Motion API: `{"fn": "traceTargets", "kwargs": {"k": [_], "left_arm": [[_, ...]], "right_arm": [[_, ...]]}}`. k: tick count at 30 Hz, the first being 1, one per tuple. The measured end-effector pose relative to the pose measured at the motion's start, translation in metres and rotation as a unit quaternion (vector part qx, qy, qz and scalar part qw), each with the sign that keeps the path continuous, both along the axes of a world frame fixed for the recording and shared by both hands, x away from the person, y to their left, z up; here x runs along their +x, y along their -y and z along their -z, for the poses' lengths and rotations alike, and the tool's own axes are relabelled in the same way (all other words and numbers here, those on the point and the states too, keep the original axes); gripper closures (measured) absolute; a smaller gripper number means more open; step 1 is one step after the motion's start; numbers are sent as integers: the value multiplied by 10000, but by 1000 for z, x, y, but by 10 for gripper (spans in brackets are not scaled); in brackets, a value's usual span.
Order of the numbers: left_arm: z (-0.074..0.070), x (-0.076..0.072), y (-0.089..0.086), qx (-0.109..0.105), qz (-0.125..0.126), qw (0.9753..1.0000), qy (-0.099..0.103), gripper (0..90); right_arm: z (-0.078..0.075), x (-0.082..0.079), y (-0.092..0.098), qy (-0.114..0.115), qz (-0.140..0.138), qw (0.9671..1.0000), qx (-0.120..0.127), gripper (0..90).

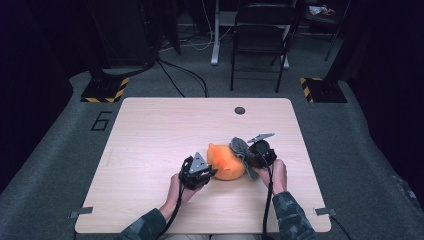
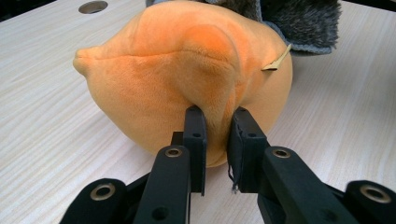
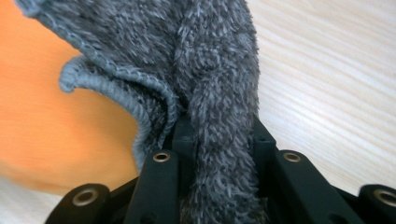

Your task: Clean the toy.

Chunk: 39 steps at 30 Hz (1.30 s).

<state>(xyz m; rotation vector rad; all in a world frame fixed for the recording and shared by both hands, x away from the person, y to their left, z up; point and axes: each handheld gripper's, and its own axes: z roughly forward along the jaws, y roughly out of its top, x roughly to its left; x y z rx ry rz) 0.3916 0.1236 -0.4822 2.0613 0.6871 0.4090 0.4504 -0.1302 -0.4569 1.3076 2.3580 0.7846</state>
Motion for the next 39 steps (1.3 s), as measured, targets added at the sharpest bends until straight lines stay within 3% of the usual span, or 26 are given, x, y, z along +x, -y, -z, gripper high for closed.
{"fn": "traceTargets", "kwargs": {"k": [2, 7, 12, 15, 18, 21, 23, 25, 30, 32, 39], "left_arm": [[0, 0, -1, -17, 9, 10000, -8, 784], [0, 1, -2, -31, 2, 10000, -1, 784], [0, 1, -2, -80, -17, 10000, -12, 783], [0, 0, -1, -55, 15, 10000, 13, 783], [-1, -1, 1, -38, 40, 10000, 71, 783], [-1, -2, 2, -38, 59, 9999, 91, 783], [0, -2, 2, 6, 72, 9999, 90, 783], [1, -1, 1, 3, 68, 10000, 59, 783], [1, -1, 2, 8, 87, 9999, 70, 783], [1, 0, 1, 12, 85, 9999, 56, 783], [2, 0, 0, -12, 78, 10000, 44, 783]], "right_arm": [[7, 3, 3, -98, 105, 9997, -195, 714], [9, 7, 11, -190, 280, 9993, -174, 716], [-21, -2, 10, 260, 225, 9992, 190, 718], [-42, -13, 2, 526, -25, 9969, 588, 718], [-53, -24, -15, 648, -370, 9946, 716, 717], [-51, -30, -35, 695, -701, 9929, 658, 717], [-44, -32, -49, 578, -747, 9940, 552, 715], [-38, -31, -54, 649, -759, 9941, 431, 715], [-37, -29, -50, 630, -722, 9947, 381, 715], [-36, -28, -49, 658, -688, 9952, 222, 714], [-29, -19, -34, 430, -519, 9975, 189, 713]]}}
